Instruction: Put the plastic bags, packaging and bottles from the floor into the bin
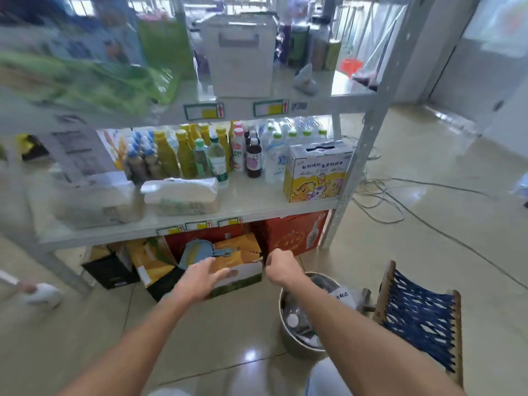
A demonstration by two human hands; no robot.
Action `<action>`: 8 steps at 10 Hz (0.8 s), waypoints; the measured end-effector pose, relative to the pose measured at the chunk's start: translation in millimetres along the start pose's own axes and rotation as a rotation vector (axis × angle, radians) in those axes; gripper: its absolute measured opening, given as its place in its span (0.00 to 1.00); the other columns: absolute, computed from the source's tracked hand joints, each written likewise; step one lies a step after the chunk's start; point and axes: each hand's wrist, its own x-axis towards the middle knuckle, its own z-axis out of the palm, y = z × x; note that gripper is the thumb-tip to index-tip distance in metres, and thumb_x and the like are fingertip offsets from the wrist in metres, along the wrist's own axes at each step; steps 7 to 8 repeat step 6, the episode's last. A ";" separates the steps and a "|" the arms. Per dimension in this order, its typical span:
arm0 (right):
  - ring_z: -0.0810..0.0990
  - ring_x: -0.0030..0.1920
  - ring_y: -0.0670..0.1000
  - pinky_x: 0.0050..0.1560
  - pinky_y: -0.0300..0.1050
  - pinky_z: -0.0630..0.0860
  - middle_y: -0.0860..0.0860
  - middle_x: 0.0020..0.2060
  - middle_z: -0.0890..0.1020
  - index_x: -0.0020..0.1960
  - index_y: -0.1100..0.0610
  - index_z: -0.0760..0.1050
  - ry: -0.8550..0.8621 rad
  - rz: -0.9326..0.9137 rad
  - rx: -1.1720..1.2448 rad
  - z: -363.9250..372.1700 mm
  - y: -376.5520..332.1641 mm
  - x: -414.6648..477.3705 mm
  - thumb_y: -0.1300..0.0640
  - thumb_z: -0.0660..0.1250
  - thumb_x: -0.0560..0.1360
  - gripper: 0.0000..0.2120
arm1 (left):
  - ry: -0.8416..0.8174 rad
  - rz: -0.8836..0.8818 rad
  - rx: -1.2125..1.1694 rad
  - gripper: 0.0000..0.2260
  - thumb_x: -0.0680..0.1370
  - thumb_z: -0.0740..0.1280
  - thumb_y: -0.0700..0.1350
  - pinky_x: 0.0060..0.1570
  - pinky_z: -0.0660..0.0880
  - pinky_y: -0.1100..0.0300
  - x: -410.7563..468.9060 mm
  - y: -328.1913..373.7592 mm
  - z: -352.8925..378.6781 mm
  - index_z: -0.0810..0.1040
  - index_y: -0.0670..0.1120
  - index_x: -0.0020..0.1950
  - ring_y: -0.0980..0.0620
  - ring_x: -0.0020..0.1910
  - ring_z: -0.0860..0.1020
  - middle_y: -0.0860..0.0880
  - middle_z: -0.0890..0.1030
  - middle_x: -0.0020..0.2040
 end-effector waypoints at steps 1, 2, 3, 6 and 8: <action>0.83 0.44 0.57 0.45 0.48 0.80 0.53 0.40 0.81 0.45 0.57 0.79 0.071 -0.164 -0.033 -60.7 -67.8 -30.0 0.61 0.66 0.76 0.04 | 0.141 0.047 -0.033 0.25 0.80 0.65 0.58 0.69 0.70 0.51 -27.3 12.1 -94.8 0.72 0.47 0.74 0.47 0.69 0.74 0.48 0.74 0.72; 0.83 0.47 0.60 0.42 0.47 0.75 0.58 0.48 0.84 0.50 0.62 0.79 0.141 -0.263 -0.159 -123.5 -136.0 -56.0 0.62 0.65 0.77 0.06 | 0.284 0.064 0.041 0.25 0.81 0.63 0.57 0.66 0.69 0.52 -58.1 44.3 -182.0 0.72 0.46 0.74 0.43 0.69 0.73 0.46 0.74 0.72; 0.85 0.46 0.58 0.47 0.51 0.81 0.58 0.47 0.86 0.53 0.62 0.80 0.224 -0.361 -0.222 -184.7 -198.4 -90.5 0.62 0.68 0.76 0.07 | 0.352 0.076 0.153 0.19 0.79 0.64 0.56 0.55 0.75 0.55 -96.5 80.4 -254.7 0.79 0.47 0.65 0.44 0.58 0.80 0.44 0.82 0.63; 0.79 0.58 0.56 0.60 0.50 0.75 0.58 0.62 0.79 0.61 0.62 0.76 0.417 -0.513 -0.289 -308.5 -274.5 -177.1 0.50 0.51 0.85 0.20 | 0.498 0.157 0.165 0.28 0.84 0.52 0.55 0.74 0.61 0.47 -207.2 168.5 -364.8 0.55 0.46 0.82 0.43 0.77 0.62 0.43 0.58 0.81; 0.79 0.58 0.56 0.60 0.50 0.75 0.58 0.62 0.79 0.61 0.62 0.76 0.417 -0.513 -0.289 -308.5 -274.5 -177.1 0.50 0.51 0.85 0.20 | 0.498 0.157 0.165 0.28 0.84 0.52 0.55 0.74 0.61 0.47 -207.2 168.5 -364.8 0.55 0.46 0.82 0.43 0.77 0.62 0.43 0.58 0.81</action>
